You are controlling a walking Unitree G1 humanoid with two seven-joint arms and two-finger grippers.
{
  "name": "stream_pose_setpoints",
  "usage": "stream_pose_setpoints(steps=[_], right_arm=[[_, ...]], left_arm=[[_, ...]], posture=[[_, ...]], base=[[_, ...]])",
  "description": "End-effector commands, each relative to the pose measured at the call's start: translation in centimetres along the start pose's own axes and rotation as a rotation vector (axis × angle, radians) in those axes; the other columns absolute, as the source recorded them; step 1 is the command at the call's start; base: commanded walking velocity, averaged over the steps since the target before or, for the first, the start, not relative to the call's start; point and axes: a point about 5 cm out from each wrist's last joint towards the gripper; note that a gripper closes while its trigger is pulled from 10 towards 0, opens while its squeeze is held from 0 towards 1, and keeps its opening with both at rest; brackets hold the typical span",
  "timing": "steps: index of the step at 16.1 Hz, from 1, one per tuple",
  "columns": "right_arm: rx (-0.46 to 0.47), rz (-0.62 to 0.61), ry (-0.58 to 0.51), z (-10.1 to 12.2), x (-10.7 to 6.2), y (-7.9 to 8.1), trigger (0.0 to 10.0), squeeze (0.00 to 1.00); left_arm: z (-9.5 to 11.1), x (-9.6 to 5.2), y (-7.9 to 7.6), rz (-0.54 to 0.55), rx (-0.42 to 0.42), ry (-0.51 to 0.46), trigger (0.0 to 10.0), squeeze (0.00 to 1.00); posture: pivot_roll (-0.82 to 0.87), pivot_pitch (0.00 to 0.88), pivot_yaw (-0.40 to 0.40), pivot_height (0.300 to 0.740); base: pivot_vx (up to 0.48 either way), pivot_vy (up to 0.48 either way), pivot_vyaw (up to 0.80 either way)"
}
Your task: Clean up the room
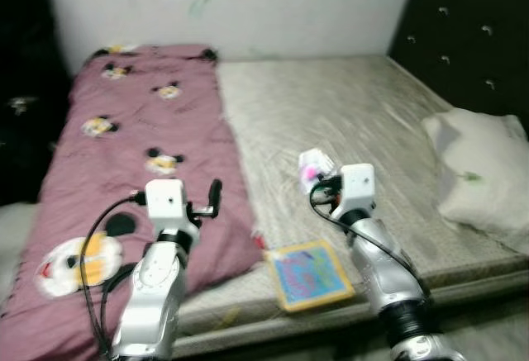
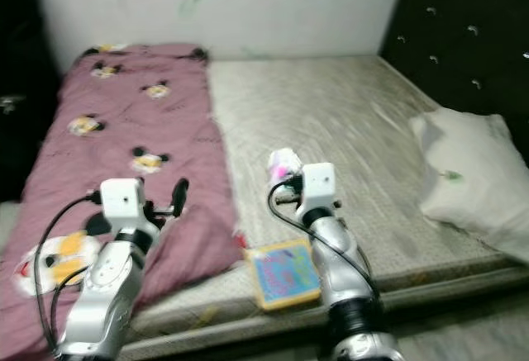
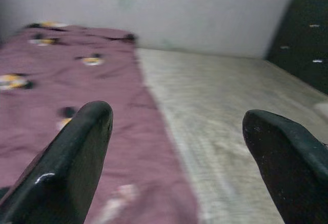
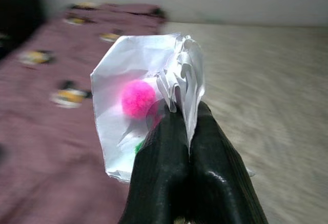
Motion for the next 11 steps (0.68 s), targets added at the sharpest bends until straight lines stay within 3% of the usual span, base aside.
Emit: stream_pose_setpoints(steps=[1, 11], right_arm=[[-0.01, 0.025, -0.029, 0.8, 0.33, 0.45, 10.0, 0.0], [-0.006, 0.038, -0.021, 0.61, 0.35, 0.69, 10.0, 0.0]], left_arm=[[0.14, 0.01, 0.32, 0.012, 0.001, -0.002, 10.0, 0.0], [0.39, 0.07, 0.41, 0.023, 0.014, -0.019, 10.0, 0.0]], posture=[[0.04, 0.0, -0.036, 0.74], [0.04, 0.0, -0.036, 0.74]], base=[[0.0, 0.48, 0.8], [0.0, 0.478, 0.0]])
Point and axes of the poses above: a point about 5 cm out from each wrist's last joint towards the gripper, its own x axis pointing out of the wrist towards the gripper, its own z axis along the axis of the wrist's last joint, y = z × x
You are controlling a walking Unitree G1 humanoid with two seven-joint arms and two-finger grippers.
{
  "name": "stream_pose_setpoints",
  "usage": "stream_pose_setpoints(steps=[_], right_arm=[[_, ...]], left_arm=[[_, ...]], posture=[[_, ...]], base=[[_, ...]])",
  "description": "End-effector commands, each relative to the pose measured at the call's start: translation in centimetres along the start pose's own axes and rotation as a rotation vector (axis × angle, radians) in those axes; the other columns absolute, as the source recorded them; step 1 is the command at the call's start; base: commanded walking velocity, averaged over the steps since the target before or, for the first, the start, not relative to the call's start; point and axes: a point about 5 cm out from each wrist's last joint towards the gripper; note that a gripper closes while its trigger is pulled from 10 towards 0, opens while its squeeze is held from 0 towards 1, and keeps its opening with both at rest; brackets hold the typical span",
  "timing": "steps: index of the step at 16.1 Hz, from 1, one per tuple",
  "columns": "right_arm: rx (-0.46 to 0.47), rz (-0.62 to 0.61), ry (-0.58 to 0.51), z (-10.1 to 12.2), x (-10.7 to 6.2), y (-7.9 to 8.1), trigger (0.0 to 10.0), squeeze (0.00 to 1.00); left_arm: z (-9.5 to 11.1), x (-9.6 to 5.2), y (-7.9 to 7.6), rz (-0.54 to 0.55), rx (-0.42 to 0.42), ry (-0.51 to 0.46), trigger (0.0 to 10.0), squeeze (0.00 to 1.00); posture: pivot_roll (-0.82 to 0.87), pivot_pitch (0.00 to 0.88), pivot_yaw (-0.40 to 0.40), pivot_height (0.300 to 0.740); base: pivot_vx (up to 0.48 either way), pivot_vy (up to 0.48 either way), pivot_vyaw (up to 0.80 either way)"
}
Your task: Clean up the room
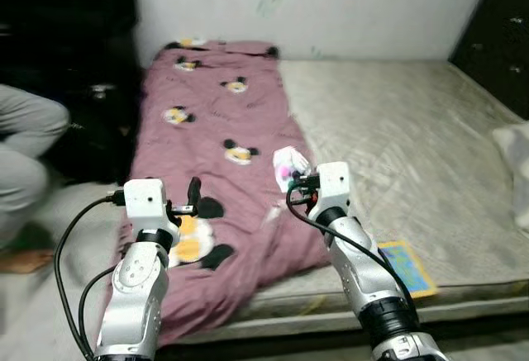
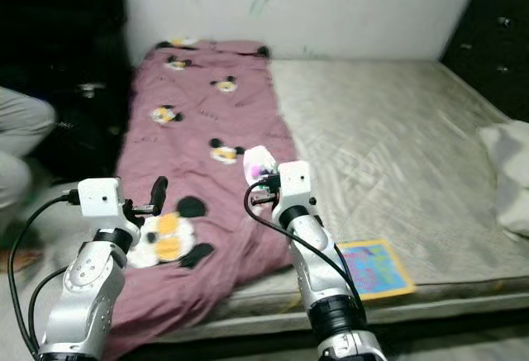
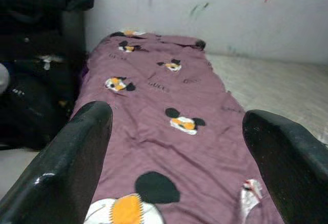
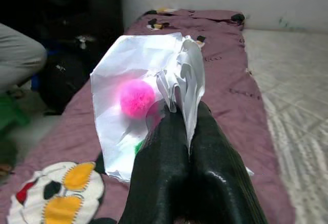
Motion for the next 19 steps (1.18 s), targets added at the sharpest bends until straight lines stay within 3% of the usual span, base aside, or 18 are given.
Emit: stream_pose_setpoints(steps=[1, 6, 7, 10, 11, 14, 17, 19], right_arm=[[-0.01, -0.024, 0.001, 0.0, -0.3, -1.1, 10.0, 0.0], [-0.008, 0.007, 0.01, 0.0, 0.0, -0.5, 10.0, 0.0], [-0.099, 0.009, -0.004, 0.2, 0.1, -0.3, 10.0, 0.0], [-0.149, 0.078, -0.06, 1.0, 0.5, 0.5, 10.0, 0.0], [-0.244, 0.044, -0.08, 1.4, 0.4, 0.1, 10.0, 0.0], [-0.195, 0.026, -0.079, 1.3, -0.2, -0.7, 10.0, 0.0], [-0.262, 0.141, -0.112, 1.6, -0.4, 0.5, 10.0, 0.0], [-0.252, 0.143, -0.108, 1.5, -0.4, 1.1, 10.0, 0.0]], left_arm=[[0.2, 0.1, -0.7, -0.008, 0.006, -0.018, 10.0, 0.0], [0.5, 0.1, 0.2, 0.051, 0.044, -0.041, 10.0, 0.0], [0.5, 0.2, 0.5, 0.068, 0.047, -0.043, 10.0, 0.0], [0.5, 0.1, 1.7, 0.128, 0.071, -0.052, 10.0, 0.0], [0.1, -0.4, 2.2, 0.147, 0.072, -0.037, 10.0, 0.0], [-0.1, -0.5, 1.9, 0.123, 0.074, -0.027, 10.0, 0.0], [0.2, -1.1, 2.5, 0.172, 0.066, -0.043, 10.0, 0.0], [0.0, -1.8, 2.6, 0.174, 0.089, -0.038, 10.0, 0.0]], posture=[[0.04, 0.0, -0.036, 0.74], [0.05, 0.0, -0.038, 0.74], [0.05, 0.0, -0.04, 0.74], [0.03, 0.0, -0.021, 0.74], [0.02, 0.0, -0.007, 0.74], [0.03, 0.0, -0.034, 0.74], [0.06, 0.0, -0.062, 0.74], [0.06, 0.0, -0.061, 0.74]], base=[[0.0, 0.0, 0.0], [0.0, 0.0, 0.0], [0.0, 0.0, 0.0], [0.0, 0.0, 0.0], [0.0, 0.0, 0.0], [0.0, 0.0, 0.0], [0.0, 0.0, 0.45], [0.0, 0.0, 0.8]])
Point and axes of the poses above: a point about 5 cm out from each wrist's last joint towards the gripper, its own x axis pointing out of the wrist towards the gripper, its own z axis along the axis of the wrist's last joint, y = z × x
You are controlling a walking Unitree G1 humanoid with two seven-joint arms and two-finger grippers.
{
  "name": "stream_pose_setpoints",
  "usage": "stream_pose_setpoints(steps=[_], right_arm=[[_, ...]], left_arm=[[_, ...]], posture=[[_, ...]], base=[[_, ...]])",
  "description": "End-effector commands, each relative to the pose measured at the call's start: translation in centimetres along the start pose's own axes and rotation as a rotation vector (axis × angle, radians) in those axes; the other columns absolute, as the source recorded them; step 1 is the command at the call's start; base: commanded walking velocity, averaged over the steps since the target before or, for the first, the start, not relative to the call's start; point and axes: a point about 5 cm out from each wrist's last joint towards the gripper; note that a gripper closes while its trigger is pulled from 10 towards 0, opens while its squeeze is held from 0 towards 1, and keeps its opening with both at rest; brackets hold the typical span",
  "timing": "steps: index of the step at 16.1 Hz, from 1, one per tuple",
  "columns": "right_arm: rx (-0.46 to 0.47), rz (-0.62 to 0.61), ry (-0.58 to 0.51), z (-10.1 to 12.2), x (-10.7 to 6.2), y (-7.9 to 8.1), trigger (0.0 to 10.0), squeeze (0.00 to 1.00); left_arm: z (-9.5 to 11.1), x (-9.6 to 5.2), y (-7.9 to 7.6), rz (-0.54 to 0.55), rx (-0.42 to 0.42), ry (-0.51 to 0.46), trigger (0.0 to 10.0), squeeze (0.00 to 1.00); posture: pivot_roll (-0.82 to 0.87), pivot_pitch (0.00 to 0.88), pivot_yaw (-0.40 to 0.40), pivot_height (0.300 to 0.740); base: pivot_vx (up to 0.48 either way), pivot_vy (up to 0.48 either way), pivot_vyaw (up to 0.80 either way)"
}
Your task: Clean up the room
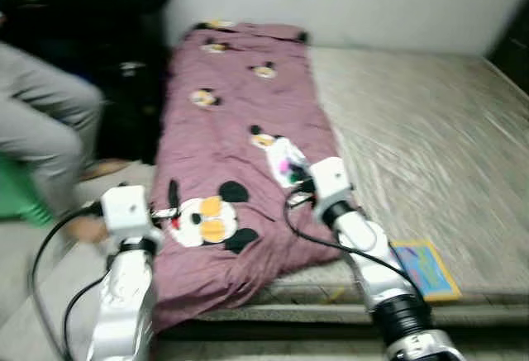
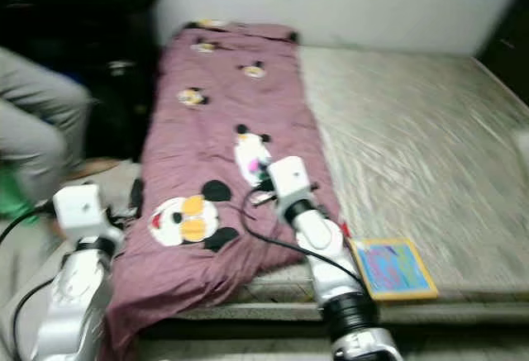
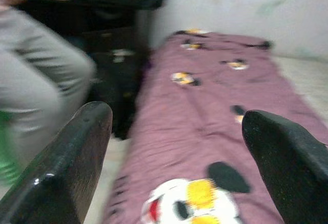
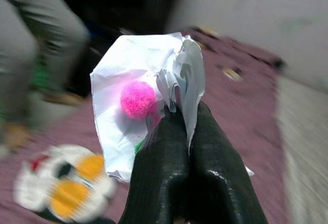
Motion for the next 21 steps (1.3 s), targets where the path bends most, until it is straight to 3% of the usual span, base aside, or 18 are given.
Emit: stream_pose_setpoints(steps=[1, 7, 9, 14, 21], right_arm=[[-0.007, 0.021, -0.008, 0.2, 0.0, 0.7, 10.0, 0.0], [-0.008, 0.071, 0.005, 0.0, -0.5, 1.6, 10.0, 0.0], [-0.037, 0.089, -0.023, 1.0, 0.3, 1.6, 10.0, 0.0], [-0.03, 0.073, -0.009, 0.5, -0.4, 1.3, 10.0, 0.0], [-0.017, 0.094, -0.013, 0.5, -0.3, 2.3, 10.0, 0.0]], left_arm=[[-0.1, -0.1, 0.1, 0.008, -0.006, 0.007, 10.0, 0.0], [-0.8, -0.6, -1.1, -0.015, -0.036, 0.049, 10.0, 0.0], [-0.6, -0.6, -2.1, -0.05, -0.037, 0.041, 10.0, 0.0], [-0.1, -0.5, -1.8, -0.041, -0.029, 0.021, 10.0, 0.0], [0.2, -0.5, -1.8, -0.045, -0.014, 0.019, 10.0, 0.0]], posture=[[0.05, 0.0, -0.056, 0.74], [0.02, 0.0, -0.059, 0.74], [0.02, 0.0, -0.062, 0.74], [0.04, 0.0, -0.075, 0.74], [0.05, 0.0, -0.066, 0.74]], base=[[0.0, 0.0, 0.8], [0.0, 0.0, 0.8], [0.0, 0.0, 0.8], [0.0, 0.0, 0.8], [0.0, 0.0, 0.8]])
Point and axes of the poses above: a point about 5 cm out from each wrist's last joint towards the gripper, its own x axis pointing out of the wrist towards the gripper, its own z axis along the axis of the wrist's last joint, y = z × x
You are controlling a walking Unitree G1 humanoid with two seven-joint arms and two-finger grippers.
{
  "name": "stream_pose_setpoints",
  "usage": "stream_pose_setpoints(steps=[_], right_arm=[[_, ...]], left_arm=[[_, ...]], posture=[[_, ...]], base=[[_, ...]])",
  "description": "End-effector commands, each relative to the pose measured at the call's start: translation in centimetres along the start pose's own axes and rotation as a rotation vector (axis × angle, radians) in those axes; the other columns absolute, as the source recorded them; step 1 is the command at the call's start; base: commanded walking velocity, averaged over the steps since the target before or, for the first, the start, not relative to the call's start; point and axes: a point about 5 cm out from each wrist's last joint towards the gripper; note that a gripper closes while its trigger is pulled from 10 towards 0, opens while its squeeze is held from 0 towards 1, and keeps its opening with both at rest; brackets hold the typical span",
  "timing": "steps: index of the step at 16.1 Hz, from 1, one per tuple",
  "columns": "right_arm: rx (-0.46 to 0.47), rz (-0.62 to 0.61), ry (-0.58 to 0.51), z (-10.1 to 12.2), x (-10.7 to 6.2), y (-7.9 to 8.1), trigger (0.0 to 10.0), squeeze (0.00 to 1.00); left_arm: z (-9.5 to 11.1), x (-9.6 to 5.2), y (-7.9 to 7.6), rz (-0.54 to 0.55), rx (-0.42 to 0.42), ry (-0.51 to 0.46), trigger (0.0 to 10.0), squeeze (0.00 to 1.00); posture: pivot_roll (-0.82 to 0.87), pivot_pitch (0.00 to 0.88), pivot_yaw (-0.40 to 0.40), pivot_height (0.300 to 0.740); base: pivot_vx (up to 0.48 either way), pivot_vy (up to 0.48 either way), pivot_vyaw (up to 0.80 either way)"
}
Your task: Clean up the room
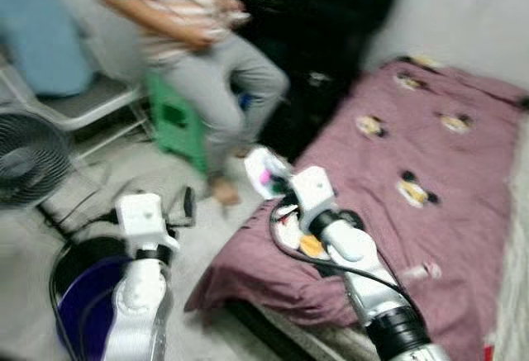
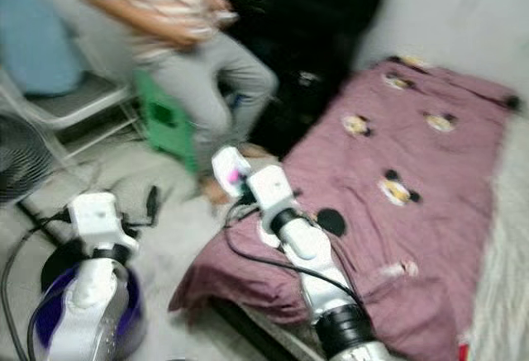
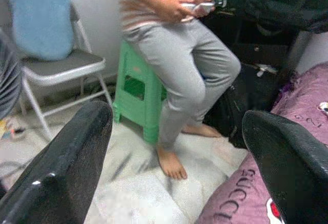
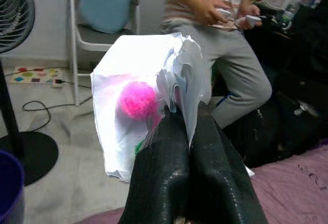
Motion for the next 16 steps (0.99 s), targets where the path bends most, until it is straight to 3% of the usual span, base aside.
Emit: stream_pose_setpoints(steps=[1, 12, 16], right_arm=[[0.003, 0.012, -0.022, 0.49, 0.15, 0.37, 10.0, 0.0], [0.001, 0.018, -0.022, 0.46, 0.3, 0.54, 10.0, 0.0], [0.005, 0.012, -0.023, 0.46, 0.4, 0.46, 10.0, 0.0]], left_arm=[[0.15, -0.03, 0.44, 0.012, 0.022, 0.003, 10.0, 0.0], [0.45, 0.13, 0.44, -0.003, 0.04, -0.003, 10.0, 0.0], [0.37, 0.11, 0.25, -0.002, 0.005, 0.008, 10.0, 0.0]], posture=[[0.05, 0.0, -0.066, 0.74], [0.07, 0.0, -0.062, 0.74], [0.06, 0.0, -0.06, 0.74]], base=[[0.0, 0.0, 0.8], [0.0, 0.0, 0.8], [0.0, 0.0, 0.6]])
Point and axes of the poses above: a point about 5 cm out from each wrist's last joint towards the gripper, its own x axis pointing out of the wrist towards the gripper, its own z axis along the axis of the wrist's last joint, y = z × x
